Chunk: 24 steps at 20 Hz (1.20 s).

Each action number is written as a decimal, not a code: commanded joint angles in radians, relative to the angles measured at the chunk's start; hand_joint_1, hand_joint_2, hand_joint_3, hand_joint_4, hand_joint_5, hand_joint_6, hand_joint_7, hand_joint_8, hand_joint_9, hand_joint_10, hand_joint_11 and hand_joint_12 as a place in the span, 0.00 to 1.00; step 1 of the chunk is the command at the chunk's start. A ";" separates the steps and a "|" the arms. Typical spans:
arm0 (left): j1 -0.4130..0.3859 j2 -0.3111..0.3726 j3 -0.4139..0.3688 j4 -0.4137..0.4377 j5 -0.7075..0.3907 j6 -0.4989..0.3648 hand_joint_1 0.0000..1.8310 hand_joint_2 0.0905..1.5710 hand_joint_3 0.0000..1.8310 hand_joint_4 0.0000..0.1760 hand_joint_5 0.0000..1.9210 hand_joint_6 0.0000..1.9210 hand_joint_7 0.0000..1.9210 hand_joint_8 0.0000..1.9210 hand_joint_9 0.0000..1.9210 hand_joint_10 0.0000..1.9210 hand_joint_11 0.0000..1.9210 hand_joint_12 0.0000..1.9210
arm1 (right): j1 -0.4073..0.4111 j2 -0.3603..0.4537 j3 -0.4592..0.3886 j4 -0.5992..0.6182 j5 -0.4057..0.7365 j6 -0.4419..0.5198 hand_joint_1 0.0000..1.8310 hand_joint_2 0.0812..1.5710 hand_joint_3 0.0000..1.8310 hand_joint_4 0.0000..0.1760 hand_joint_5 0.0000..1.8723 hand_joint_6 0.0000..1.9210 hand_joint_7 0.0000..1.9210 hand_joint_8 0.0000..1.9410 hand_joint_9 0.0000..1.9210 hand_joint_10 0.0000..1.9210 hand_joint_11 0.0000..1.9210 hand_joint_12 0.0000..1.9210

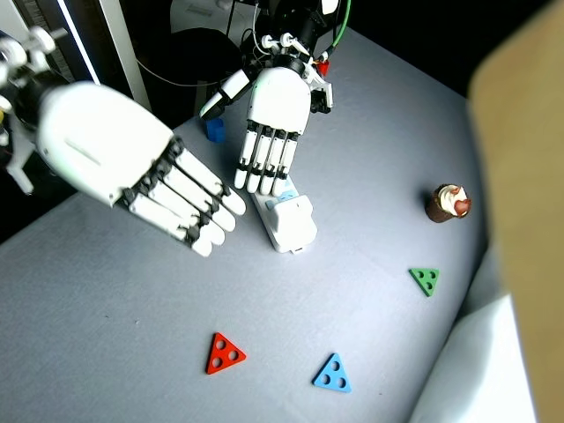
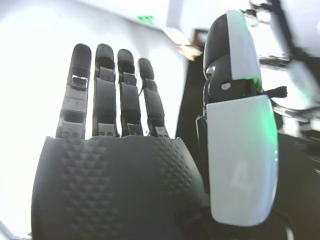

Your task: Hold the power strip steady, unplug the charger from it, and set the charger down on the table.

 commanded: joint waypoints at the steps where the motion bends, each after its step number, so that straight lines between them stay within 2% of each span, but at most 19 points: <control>1: 0.000 -0.014 -0.002 -0.010 -0.051 -0.008 0.00 0.64 0.00 0.00 0.07 0.00 0.08 0.00 0.08 0.00 0.05 0.03 | 0.016 0.000 0.015 -0.043 -0.081 0.020 0.61 0.62 0.00 0.00 0.15 0.01 0.16 0.01 0.15 0.00 0.01 0.33; 4: -0.001 -0.014 0.003 -0.010 -0.050 -0.008 0.00 0.64 0.00 0.00 0.08 0.00 0.09 0.01 0.09 0.01 0.05 0.03 | 0.038 -0.069 0.079 0.014 -0.080 0.058 0.61 0.60 0.00 0.00 0.16 0.00 0.17 0.00 0.17 0.00 0.03 0.34; 8: 0.000 -0.014 0.006 -0.010 -0.052 -0.008 0.00 0.64 0.00 0.00 0.08 0.00 0.08 0.00 0.08 0.00 0.05 0.03 | 0.045 -0.125 0.110 0.014 -0.080 0.078 0.62 0.60 0.00 0.00 0.21 0.01 0.21 0.01 0.21 0.01 0.06 0.35; 13: -0.001 -0.014 0.006 -0.011 -0.052 -0.010 0.00 0.65 0.00 0.00 0.07 0.00 0.07 0.00 0.07 0.00 0.05 0.03 | 0.051 -0.185 0.145 0.017 -0.079 0.109 0.61 0.61 0.00 0.00 0.20 0.00 0.21 0.00 0.21 0.00 0.05 0.36; 17: -0.006 -0.014 0.006 -0.011 -0.055 -0.015 0.00 0.65 0.00 0.00 0.06 0.00 0.06 0.00 0.06 0.00 0.04 0.02 | 0.062 -0.236 0.214 0.020 -0.078 0.157 0.62 0.60 0.00 0.00 0.21 0.00 0.22 0.00 0.22 0.00 0.06 0.37; 21: -0.012 -0.014 0.005 -0.011 -0.052 -0.015 0.00 0.65 0.00 0.00 0.07 0.00 0.07 0.00 0.06 0.00 0.04 0.02 | 0.073 -0.282 0.283 0.027 -0.043 0.197 0.61 0.61 0.00 0.00 0.22 0.00 0.23 0.00 0.23 0.00 0.07 0.38; 24: -0.012 -0.014 0.006 -0.011 -0.052 -0.015 0.00 0.65 0.00 0.00 0.07 0.00 0.07 0.00 0.06 0.00 0.04 0.02 | 0.076 -0.292 0.309 0.024 0.025 0.248 0.61 0.61 0.00 0.00 0.23 0.00 0.24 0.01 0.24 0.01 0.08 0.38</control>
